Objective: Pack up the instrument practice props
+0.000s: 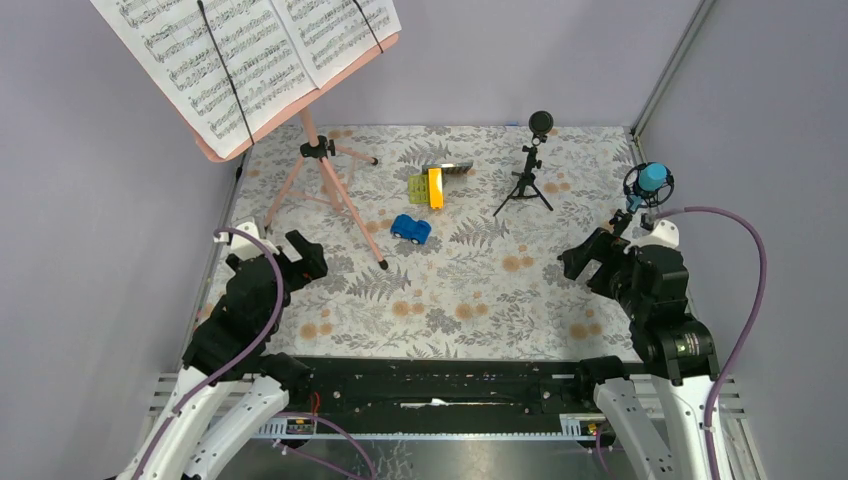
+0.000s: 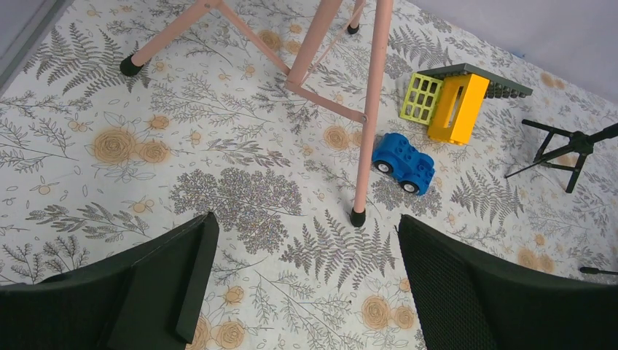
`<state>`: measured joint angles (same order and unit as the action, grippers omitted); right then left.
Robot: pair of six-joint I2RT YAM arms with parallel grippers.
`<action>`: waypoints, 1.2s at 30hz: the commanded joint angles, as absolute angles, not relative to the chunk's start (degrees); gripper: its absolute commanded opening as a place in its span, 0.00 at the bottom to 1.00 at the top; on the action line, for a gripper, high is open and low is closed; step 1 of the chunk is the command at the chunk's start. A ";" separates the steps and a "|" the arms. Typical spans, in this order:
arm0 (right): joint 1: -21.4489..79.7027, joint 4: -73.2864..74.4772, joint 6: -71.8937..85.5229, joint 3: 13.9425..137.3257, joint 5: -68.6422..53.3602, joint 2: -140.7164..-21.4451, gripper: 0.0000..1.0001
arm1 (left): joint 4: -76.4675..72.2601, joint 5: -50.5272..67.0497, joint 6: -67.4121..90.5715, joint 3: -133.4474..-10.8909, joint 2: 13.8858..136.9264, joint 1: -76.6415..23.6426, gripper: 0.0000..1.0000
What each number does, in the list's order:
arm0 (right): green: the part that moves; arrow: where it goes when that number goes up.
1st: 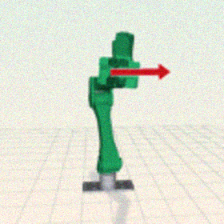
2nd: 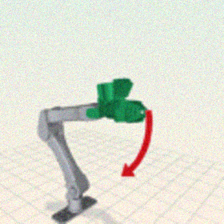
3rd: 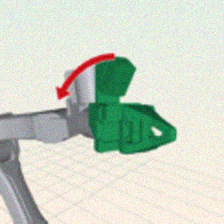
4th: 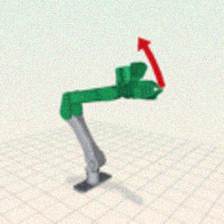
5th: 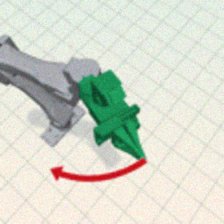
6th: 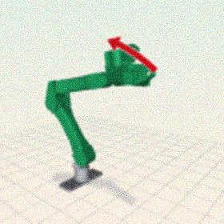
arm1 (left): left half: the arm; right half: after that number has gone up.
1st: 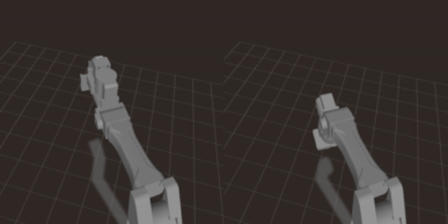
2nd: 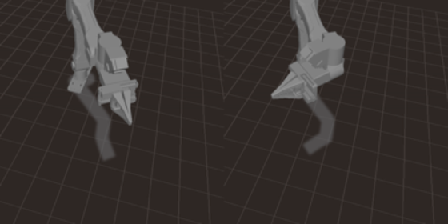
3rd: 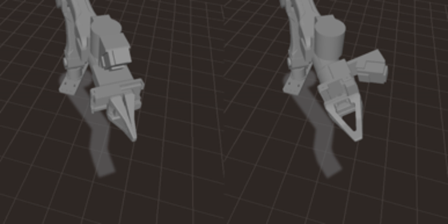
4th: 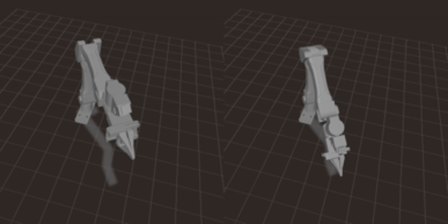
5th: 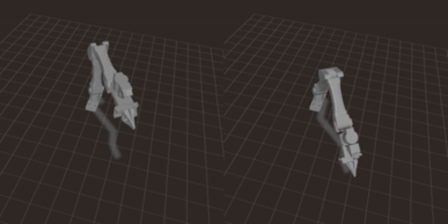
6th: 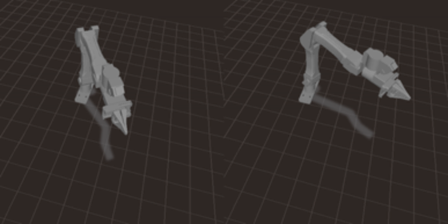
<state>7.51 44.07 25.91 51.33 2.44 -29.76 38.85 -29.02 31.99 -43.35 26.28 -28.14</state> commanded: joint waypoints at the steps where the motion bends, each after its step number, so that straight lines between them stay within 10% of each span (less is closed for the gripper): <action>1: 7.65 40.84 25.12 52.69 -1.28 -30.35 1.00 | 36.24 -31.44 32.44 -43.29 24.39 -28.30 0.99; 17: 7.66 18.25 28.68 43.04 -21.90 -30.73 1.00 | 32.43 -38.03 34.99 -40.06 22.16 -28.21 0.99; 36: 7.72 25.77 24.57 43.81 -26.15 -27.99 1.00 | -51.48 -13.30 13.30 -24.03 51.79 -18.16 0.99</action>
